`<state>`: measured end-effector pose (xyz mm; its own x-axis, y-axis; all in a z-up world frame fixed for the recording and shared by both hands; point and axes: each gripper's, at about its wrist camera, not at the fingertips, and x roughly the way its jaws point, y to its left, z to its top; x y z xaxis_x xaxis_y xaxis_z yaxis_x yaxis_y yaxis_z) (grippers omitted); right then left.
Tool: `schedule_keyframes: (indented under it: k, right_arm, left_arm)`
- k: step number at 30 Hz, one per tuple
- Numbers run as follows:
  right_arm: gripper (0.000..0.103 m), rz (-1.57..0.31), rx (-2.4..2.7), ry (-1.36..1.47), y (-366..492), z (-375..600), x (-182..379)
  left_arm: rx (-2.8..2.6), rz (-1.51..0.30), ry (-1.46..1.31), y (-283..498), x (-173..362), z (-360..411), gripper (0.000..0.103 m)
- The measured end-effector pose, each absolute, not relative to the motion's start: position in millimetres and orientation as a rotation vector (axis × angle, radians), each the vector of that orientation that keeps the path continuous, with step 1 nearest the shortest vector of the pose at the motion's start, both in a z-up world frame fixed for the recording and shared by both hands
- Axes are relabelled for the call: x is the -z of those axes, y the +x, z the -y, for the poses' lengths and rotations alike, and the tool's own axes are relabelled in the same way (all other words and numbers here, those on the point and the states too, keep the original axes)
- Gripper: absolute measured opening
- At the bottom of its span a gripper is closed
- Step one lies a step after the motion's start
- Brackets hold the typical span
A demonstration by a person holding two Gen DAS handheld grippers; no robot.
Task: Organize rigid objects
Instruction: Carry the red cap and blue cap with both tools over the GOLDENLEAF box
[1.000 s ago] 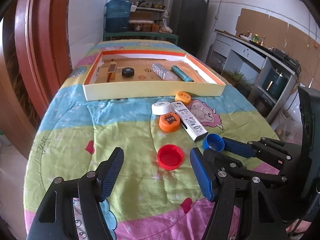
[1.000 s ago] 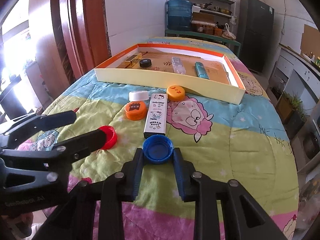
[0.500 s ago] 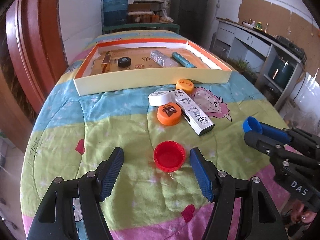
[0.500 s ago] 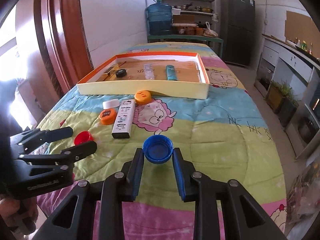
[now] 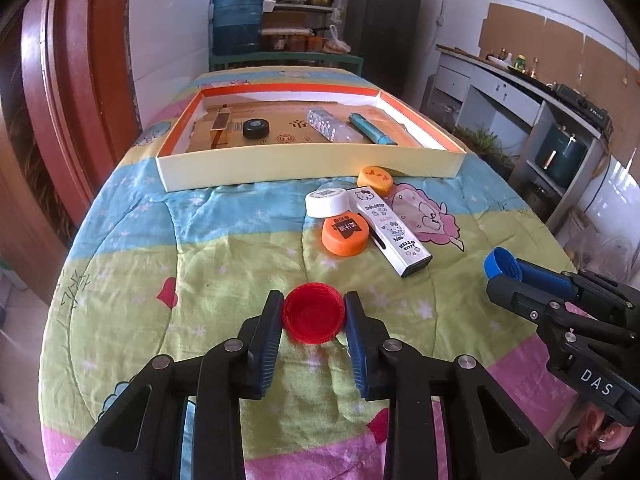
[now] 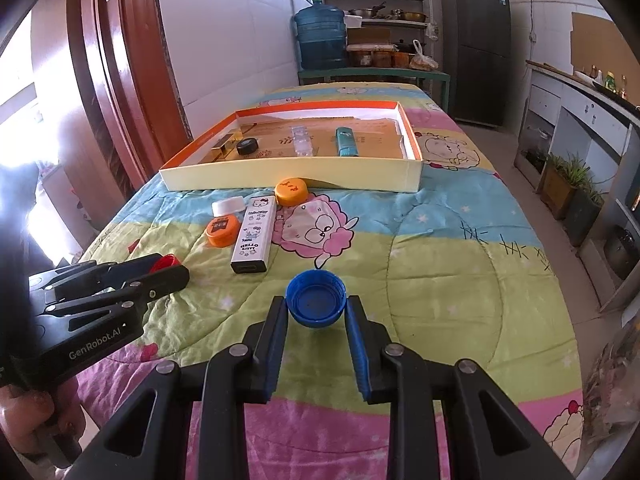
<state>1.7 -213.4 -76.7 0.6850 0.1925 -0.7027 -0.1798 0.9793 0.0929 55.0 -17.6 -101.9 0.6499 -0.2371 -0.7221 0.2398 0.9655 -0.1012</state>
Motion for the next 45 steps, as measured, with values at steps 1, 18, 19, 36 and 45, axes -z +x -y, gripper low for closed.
schedule_keyframes:
  k: [1, 18, 19, 36, 45]
  right_arm:
    - [0.03, -0.788, -0.209, 0.02, 1.8, 213.6, 76.5]
    - [0.03, -0.764, -0.222, 0.019, 5.4, 210.1, 63.2]
    - [0.03, -0.763, -0.223, 0.018, 6.0, 209.8, 62.6]
    - [0.03, -0.753, -0.24, 0.003, 28.2, 203.0, 23.4]
    - [0.03, -0.764, -0.249, 0.009, 55.5, 199.5, 10.8]
  left_arm:
    - [0.27, -0.818, 0.002, 54.6, 101.2, 16.9, 0.031]
    - [0.249, -0.747, -0.033, 54.9, 65.1, 2.7, 0.031]
    - [0.248, -0.744, -0.036, 55.0, 63.8, 1.7, 0.031]
    - [0.134, -0.713, -0.074, 72.8, 20.6, -29.5, 0.031]
    - [0.034, -0.723, -0.066, 101.4, 2.4, -54.3, 0.031]
